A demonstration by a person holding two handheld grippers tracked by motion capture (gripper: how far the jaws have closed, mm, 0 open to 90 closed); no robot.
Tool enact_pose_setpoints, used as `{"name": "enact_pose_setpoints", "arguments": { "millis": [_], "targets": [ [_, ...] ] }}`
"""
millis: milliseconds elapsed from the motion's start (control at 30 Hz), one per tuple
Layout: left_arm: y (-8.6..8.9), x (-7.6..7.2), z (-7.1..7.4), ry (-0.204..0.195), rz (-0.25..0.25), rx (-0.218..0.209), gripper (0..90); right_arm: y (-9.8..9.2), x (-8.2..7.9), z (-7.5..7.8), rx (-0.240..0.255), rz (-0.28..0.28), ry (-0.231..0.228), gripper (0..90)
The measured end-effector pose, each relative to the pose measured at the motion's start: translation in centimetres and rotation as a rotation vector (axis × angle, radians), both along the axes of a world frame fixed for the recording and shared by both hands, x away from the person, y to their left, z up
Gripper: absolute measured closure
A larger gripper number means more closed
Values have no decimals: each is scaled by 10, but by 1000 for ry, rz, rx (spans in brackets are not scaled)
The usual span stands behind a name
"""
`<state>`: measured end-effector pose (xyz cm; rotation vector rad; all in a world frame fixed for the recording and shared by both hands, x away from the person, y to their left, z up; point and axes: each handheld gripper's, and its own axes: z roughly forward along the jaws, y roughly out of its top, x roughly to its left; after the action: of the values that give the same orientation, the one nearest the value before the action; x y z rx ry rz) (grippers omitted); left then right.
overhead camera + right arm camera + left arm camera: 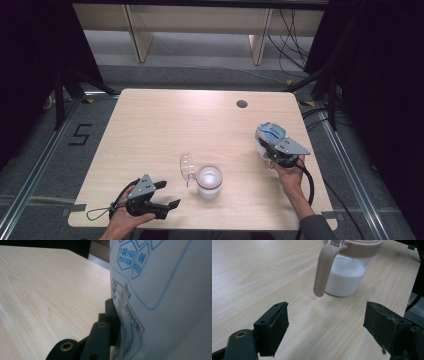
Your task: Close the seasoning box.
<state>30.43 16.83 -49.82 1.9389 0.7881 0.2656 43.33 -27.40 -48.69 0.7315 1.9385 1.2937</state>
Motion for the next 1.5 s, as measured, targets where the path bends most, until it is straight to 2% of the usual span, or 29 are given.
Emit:
{"name": "enact_pose_setpoints", "arguments": {
  "millis": [67,200,233,267,333,367,433,567,600,667,767,800,833,867,900,967,1033,1067,1100,1133,1167,1200,1267,1300,1333,1400,1433,1467,1500],
  "targets": [
    [0,0,0,0,-1,0,191,0,1,-1,11,-8,-10,873],
    [0,0,0,0,-2,6,191,-1,0,-2,18,-6,30,873],
    [0,0,0,-3,-6,7,191,-2,2,-2,9,0,5,873],
    [0,0,0,-3,-7,7,191,-1,1,-2,19,-15,7,873],
    [0,0,0,-1,-2,6,191,-1,1,-4,17,-12,18,873],
    [0,0,0,-3,-4,7,190,-1,2,-4,22,-4,38,873],
    [0,0,0,-4,-6,7,191,-2,3,-6,21,-8,20,873],
    [0,0,0,-1,-5,5,191,-3,2,-7,33,-15,57,878],
    [0,0,0,-1,-5,5,190,-4,4,-8,23,-11,33,880],
    [0,0,0,-1,-3,0,191,-4,4,-8,24,-16,29,882],
    [0,0,0,-1,-2,0,191,-4,2,-8,38,-24,59,883],
    [0,0,0,-1,-2,1,191,-5,3,-8,26,-23,33,882],
    [0,0,0,-4,-4,2,191,-4,1,-8,43,-33,62,869],
    [1,0,0,-4,-5,5,191,-4,2,-8,57,-40,43,852],
    [1,1,0,-4,-5,5,191,-6,2,-7,47,-39,26,833],
    [1,0,0,-5,-5,5,191,-6,0,-6,39,-51,45,787],
    [1,1,0,-5,-5,5,191,-8,0,-5,37,-41,30,746],
    [1,1,0,-5,-5,5,191,-7,-3,-4,53,-60,59,726],
    [1,1,0,-6,-7,2,191,-9,-2,-4,53,-66,26,702],
    [1,1,0,-5,-6,5,191,-10,-2,-3,60,-71,21,671],
    [1,1,0,-6,-6,1,191,-11,-2,-2,66,-67,28,654],
    [1,1,0,-6,-4,4,191,-11,-4,-1,73,-70,53,628],
    [1,1,0,-6,-5,4,191,-12,-5,0,55,-75,30,570],
    [1,1,0,-6,-6,3,191,-12,-6,0,66,-83,28,546],
    [1,1,-1,-10,-5,-6,191,-11,-7,1,87,-81,48,511],
    [1,1,-1,-10,-5,-6,191,-11,-9,2,107,-98,53,459],
    [1,1,0,-10,-1,-3,191,-10,-10,2,132,-84,80,437],
    [1,0,0,-7,2,-4,191,-10,-12,3,104,-99,67,409],
    [1,0,0,-3,8,-8,191,-10,-15,4,109,-101,89,394]
  ]
}}
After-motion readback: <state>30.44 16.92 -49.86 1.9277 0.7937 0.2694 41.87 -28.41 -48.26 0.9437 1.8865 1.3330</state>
